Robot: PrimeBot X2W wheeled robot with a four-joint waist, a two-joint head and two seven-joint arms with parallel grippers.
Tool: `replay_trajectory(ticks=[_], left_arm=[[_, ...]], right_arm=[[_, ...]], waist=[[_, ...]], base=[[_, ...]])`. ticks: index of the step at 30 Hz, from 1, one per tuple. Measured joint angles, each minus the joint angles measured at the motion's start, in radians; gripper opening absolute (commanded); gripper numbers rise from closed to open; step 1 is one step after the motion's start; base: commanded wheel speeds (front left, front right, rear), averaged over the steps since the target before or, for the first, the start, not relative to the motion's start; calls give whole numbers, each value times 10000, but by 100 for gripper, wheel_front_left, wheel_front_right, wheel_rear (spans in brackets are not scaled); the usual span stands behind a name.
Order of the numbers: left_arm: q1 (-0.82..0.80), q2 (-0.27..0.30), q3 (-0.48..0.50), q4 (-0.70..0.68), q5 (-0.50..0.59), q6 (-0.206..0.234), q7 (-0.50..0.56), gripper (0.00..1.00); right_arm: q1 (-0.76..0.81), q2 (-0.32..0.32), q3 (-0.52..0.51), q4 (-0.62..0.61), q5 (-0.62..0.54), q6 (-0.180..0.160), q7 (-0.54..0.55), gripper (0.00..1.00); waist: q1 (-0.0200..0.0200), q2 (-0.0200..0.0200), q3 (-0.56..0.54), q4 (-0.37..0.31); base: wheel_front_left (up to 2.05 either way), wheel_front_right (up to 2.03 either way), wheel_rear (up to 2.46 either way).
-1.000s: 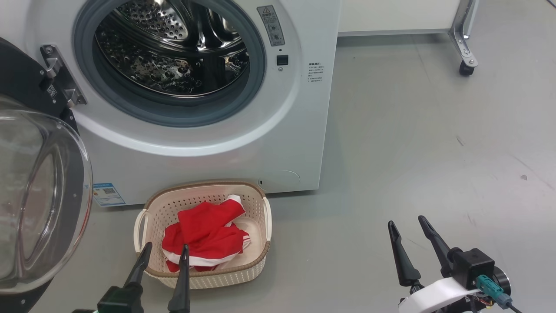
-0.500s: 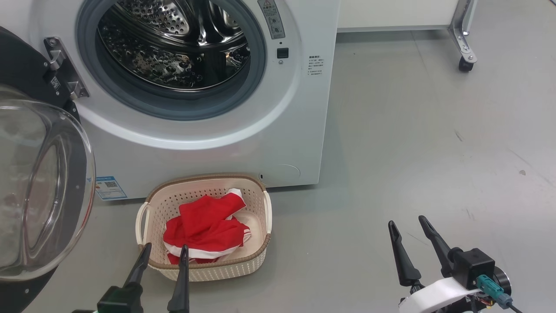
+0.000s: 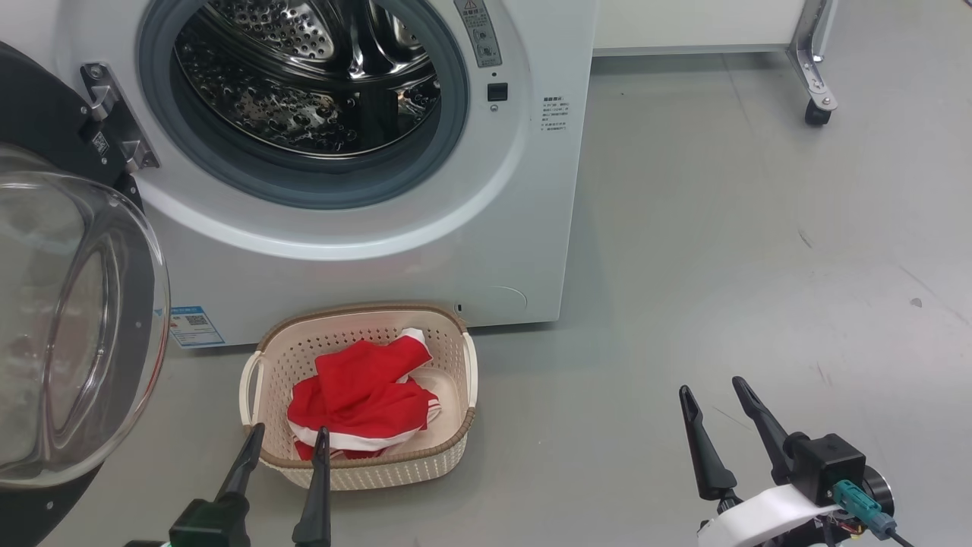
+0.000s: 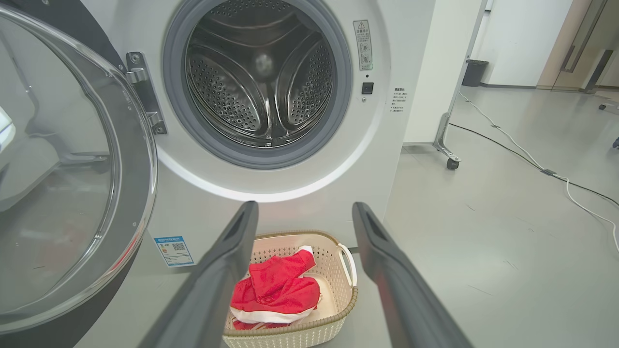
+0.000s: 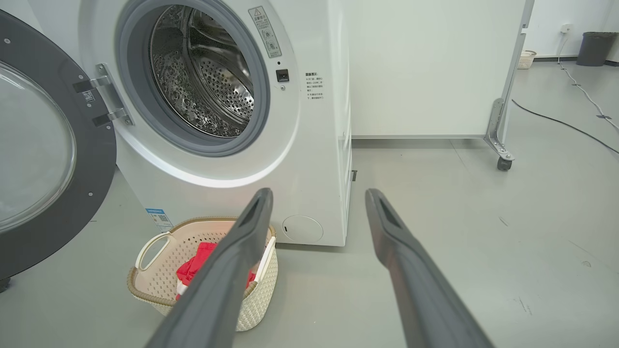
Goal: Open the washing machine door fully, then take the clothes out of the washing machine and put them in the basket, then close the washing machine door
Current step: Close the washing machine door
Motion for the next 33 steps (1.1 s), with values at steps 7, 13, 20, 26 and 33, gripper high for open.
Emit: replay_trajectory(ticks=[7, 13, 20, 26, 33], left_arm=[[-2, -2, -132, -12, 0, 25, 0, 100], [-25, -8, -182, -17, -2, 25, -4, 100], [-53, -19, -142, -8, -13, 31, -105, 100], [-54, -29, -2, 8, -15, 75, -253, 100], [-54, -36, 105, 29, -42, 123, -357, 100]], right_arm=[[1, -19, -176, -19, 2, -86, 0, 100], [1, -90, -265, -92, 2, -86, 0, 100], [1, -142, -278, -169, 0, -84, 0, 100], [1, -155, -217, -180, 0, -75, 0, 100], [1, -153, -69, -180, -19, -69, 0, 100]], waist=[[0, 0, 25, 139], [0, 0, 66, 525], [0, 0, 78, 1233], [0, 0, 79, 1994], [0, 0, 78, 2942]], base=[[0, 0, 0], [0, 0, 0], [0, 0, 0], [0, 0, 0], [0, 0, 0]])
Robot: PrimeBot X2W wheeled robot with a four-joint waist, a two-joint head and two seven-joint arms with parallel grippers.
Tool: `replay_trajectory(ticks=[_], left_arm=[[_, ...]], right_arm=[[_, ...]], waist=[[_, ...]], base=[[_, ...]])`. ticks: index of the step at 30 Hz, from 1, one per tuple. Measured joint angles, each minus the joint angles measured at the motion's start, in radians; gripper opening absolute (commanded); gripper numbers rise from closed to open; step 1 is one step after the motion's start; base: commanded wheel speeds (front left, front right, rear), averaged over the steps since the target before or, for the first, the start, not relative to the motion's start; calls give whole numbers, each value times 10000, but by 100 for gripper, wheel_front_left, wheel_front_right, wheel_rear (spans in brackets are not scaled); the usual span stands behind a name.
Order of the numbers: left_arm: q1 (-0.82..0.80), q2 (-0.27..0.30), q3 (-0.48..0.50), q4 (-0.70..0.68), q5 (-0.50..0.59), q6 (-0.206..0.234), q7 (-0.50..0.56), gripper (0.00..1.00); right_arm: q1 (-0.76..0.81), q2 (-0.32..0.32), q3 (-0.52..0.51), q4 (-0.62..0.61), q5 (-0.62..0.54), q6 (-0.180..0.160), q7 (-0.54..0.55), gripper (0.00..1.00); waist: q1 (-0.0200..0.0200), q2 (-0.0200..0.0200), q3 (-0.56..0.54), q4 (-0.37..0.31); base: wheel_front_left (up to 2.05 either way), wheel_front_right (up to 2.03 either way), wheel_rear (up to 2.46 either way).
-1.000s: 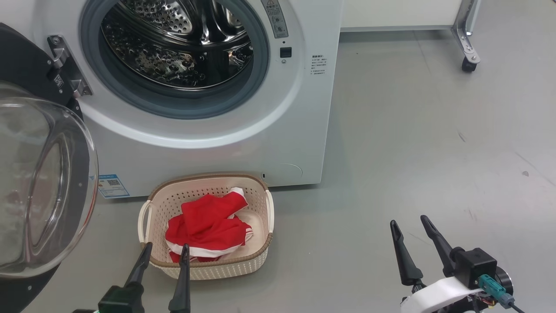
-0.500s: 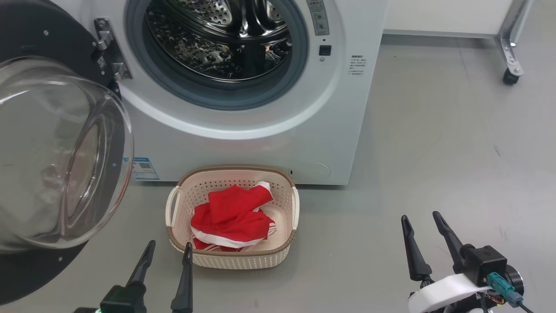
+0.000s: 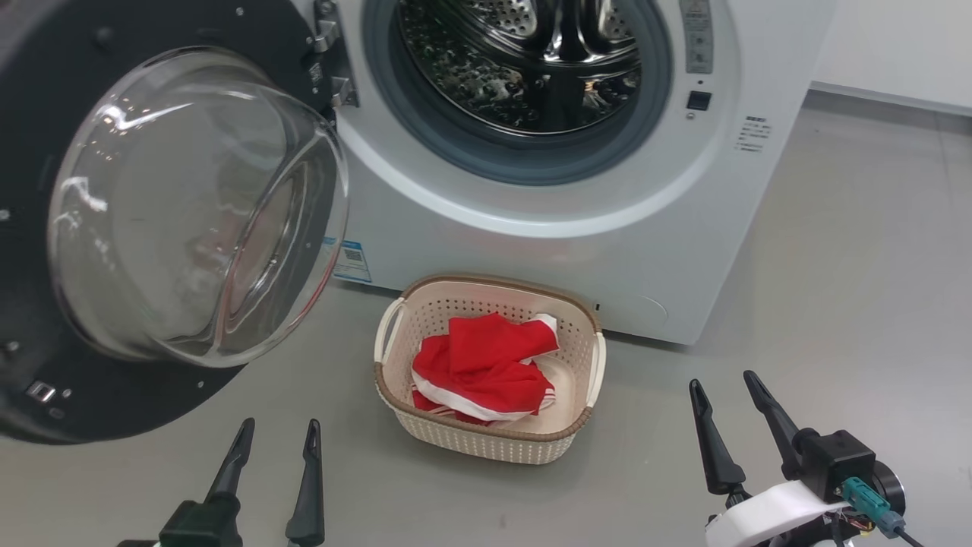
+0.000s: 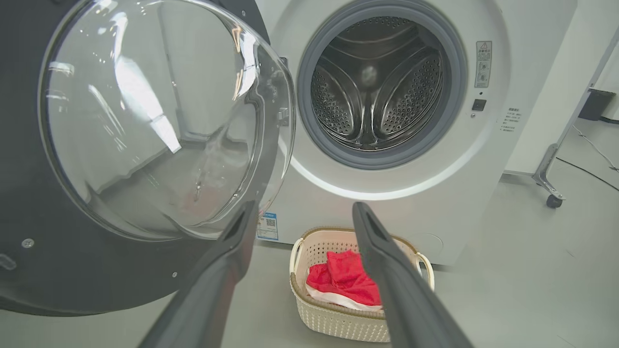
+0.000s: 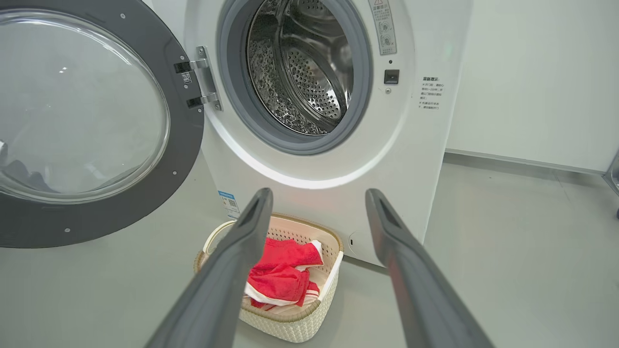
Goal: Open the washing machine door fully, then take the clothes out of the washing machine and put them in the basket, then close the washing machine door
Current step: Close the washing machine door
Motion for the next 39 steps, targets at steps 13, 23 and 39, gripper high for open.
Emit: replay_trajectory(ticks=[13, 23, 39], left_arm=[[-23, -21, -19, 211, -144, 35, -90, 100], [-16, -35, 105, 265, -301, 35, -102, 100], [-12, -35, 123, 255, -426, 36, -176, 0]], right_arm=[[1, 12, 174, 33, -40, 88, 0, 100], [9, 40, 476, 136, -40, 92, 0, 100], [8, 48, 545, 215, -27, 100, 0, 100]], waist=[[0, 0, -53, 1873], [0, 0, -202, 2562], [0, 0, -188, 2615]], base=[[0, 0, 0], [0, 0, 0], [0, 0, 0]])
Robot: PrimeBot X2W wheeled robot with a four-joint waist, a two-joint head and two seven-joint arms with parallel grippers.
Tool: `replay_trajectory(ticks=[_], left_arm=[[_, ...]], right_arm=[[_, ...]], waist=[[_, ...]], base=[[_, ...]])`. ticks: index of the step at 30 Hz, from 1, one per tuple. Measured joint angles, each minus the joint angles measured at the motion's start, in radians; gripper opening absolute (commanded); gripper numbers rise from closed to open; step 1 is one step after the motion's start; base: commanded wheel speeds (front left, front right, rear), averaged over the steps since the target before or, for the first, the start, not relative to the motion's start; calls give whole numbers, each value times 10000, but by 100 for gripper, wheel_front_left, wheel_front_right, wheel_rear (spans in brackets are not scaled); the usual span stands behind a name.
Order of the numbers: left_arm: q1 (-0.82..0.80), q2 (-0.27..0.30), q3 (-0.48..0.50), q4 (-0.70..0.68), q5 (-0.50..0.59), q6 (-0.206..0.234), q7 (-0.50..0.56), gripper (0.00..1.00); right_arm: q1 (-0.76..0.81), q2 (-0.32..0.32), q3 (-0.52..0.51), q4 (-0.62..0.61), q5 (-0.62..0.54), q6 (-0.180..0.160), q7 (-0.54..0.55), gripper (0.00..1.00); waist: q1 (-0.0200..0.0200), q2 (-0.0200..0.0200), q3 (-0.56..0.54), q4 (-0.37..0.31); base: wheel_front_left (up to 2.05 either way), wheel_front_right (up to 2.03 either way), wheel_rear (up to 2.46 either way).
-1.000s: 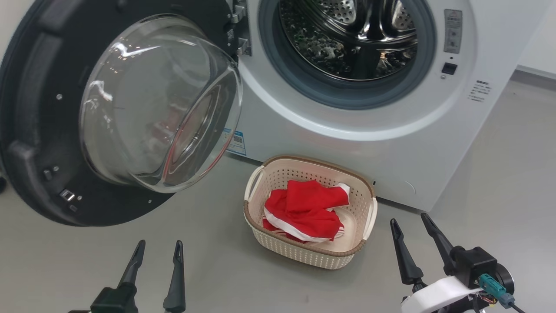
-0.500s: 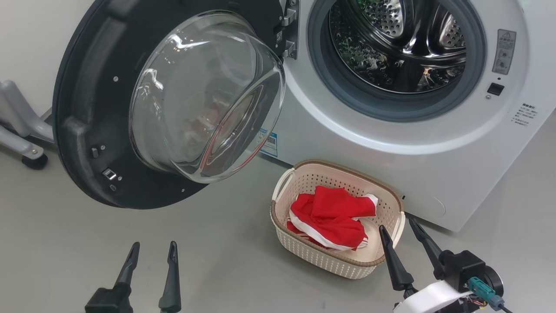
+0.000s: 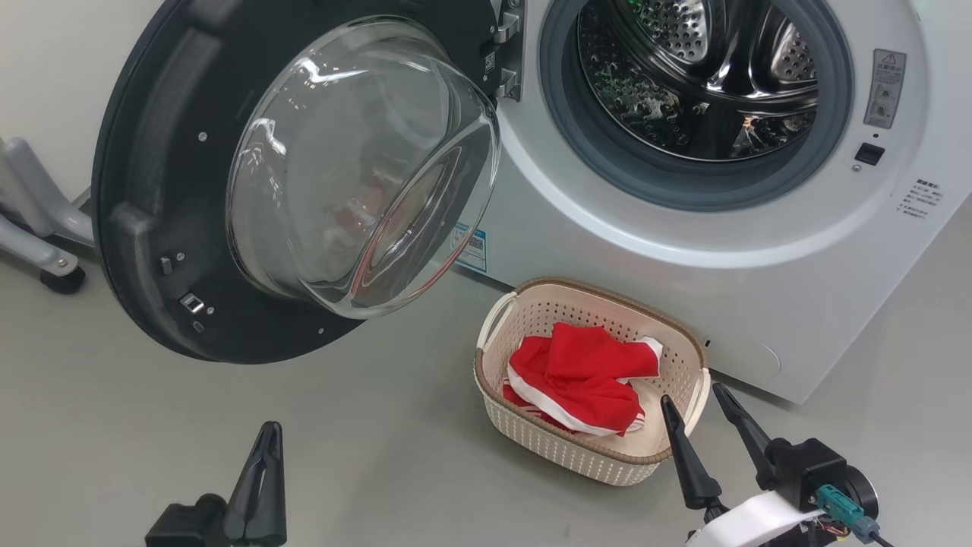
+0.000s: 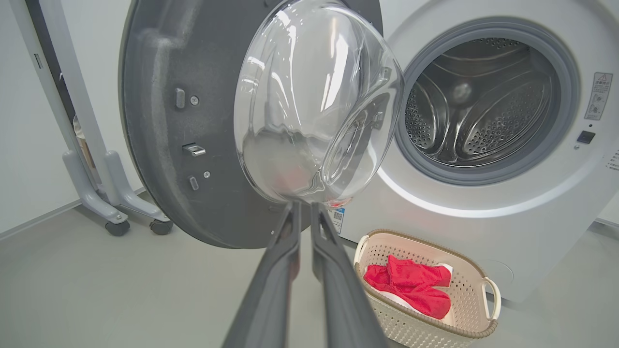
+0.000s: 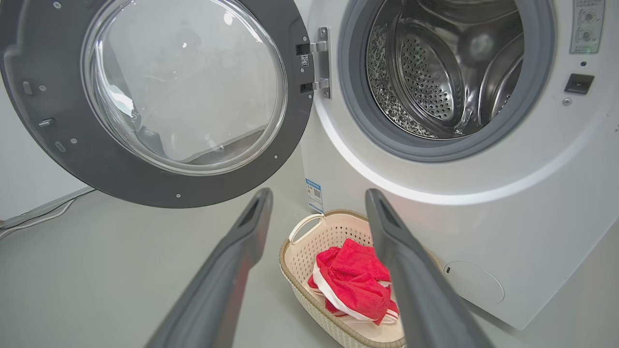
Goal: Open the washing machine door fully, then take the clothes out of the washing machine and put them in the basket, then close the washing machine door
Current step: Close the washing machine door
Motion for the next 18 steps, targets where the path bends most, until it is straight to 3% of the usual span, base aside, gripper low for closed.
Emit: replay_trajectory(ticks=[6, 10, 13, 18], left_arm=[[2, -2, -52, -81, -472, -25, -12, 0], [2, -10, -67, -261, -1340, -405, -58, 0], [2, -17, -100, -479, -2652, -782, -56, 0], [-4, -35, -376, -1168, -5996, -1187, -134, 0]], right_arm=[[-1, 6, 0, 2, 6, -10, 0, 100], [-3, 6, -2, 4, 6, -12, 0, 100], [-6, 8, 0, 6, 6, -12, 0, 100], [-12, 10, 0, 10, 6, -13, 0, 100]], waist=[[0, 0, 47, 7], [0, 0, 79, 14], [0, 0, 104, 22], [0, 1, 160, 38]], base=[[0, 0, 0], [0, 0, 0], [0, 0, 0], [0, 0, 0]])
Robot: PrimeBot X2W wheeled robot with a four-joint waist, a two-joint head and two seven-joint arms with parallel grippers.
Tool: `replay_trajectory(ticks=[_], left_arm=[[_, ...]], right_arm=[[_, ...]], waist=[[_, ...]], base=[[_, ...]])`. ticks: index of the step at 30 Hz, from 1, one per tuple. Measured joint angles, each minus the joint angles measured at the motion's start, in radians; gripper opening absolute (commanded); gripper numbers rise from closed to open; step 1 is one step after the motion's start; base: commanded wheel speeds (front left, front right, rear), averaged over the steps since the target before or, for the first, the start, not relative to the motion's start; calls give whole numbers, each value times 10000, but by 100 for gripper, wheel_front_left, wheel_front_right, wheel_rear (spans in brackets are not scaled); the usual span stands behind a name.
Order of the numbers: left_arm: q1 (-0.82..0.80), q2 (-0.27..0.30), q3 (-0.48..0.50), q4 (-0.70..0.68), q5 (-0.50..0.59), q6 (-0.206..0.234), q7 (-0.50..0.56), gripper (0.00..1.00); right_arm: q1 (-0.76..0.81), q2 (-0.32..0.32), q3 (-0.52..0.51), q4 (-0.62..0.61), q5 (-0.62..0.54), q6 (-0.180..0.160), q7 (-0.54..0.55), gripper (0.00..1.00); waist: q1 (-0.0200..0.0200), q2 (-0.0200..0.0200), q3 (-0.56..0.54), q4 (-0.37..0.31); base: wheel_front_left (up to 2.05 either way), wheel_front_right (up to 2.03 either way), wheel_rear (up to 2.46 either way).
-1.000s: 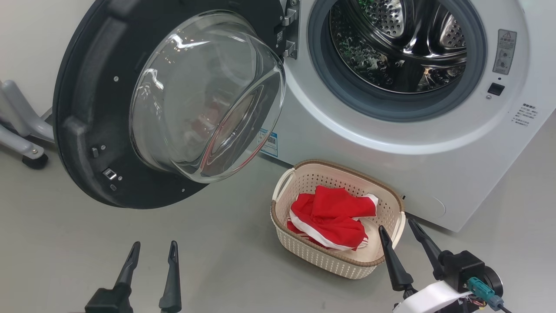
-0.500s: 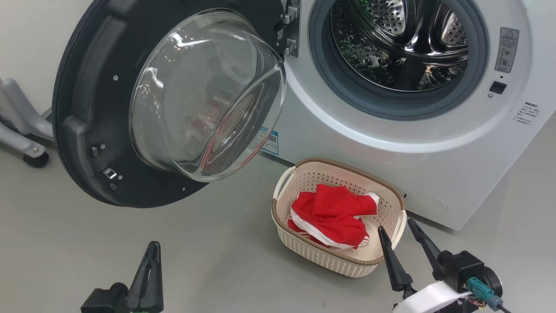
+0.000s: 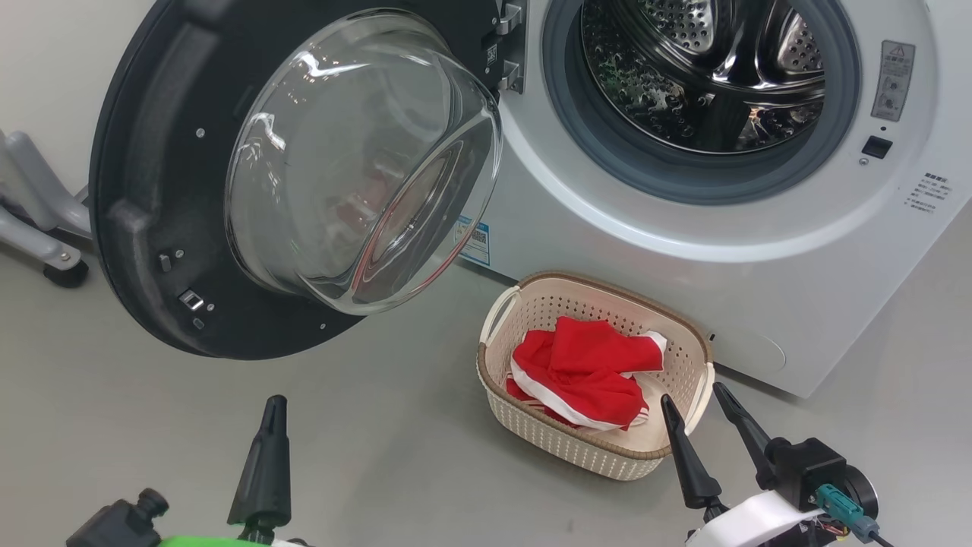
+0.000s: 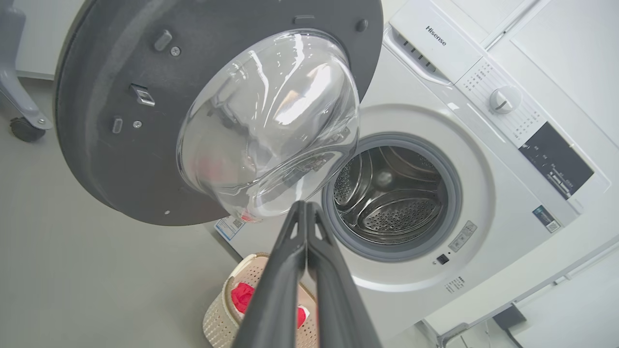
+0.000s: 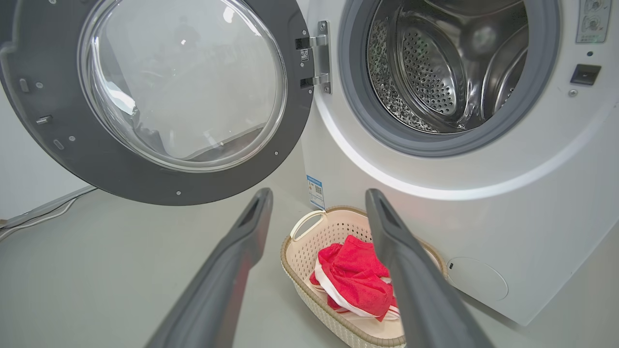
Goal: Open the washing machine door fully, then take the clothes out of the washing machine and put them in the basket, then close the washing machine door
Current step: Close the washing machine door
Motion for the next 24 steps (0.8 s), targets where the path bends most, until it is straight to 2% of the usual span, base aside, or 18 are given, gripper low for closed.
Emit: replay_trajectory(ticks=[7, 10, 15, 21, 24], left_arm=[[13, -6, 2, -1047, -3655, -581, -629, 0], [-8, -12, 506, -1287, -5039, -673, -658, 0], [-189, -19, 1689, -1559, -5983, -800, -767, 0], [-644, -17, 3290, -1641, -6397, -851, -832, 0], [-889, 290, 3848, -1480, -6694, -853, -830, 0]], right_arm=[[-3, 0, -4, -2, 0, -2, 0, 100], [-3, -6, -12, -13, -2, -13, 0, 100], [-7, -69, -50, -36, -6, -27, 0, 100], [-43, -138, -58, -128, -36, -98, 86, 100], [-86, -219, -82, -215, -42, -100, 92, 100]], waist=[[0, 0, 44, 14], [0, 0, 82, 20], [1, 0, 211, 43], [0, 0, 406, 65], [0, 0, 534, 65]], base=[[0, 0, 0], [0, 0, 0], [0, 0, 0], [0, 0, 0], [0, 0, 0]])
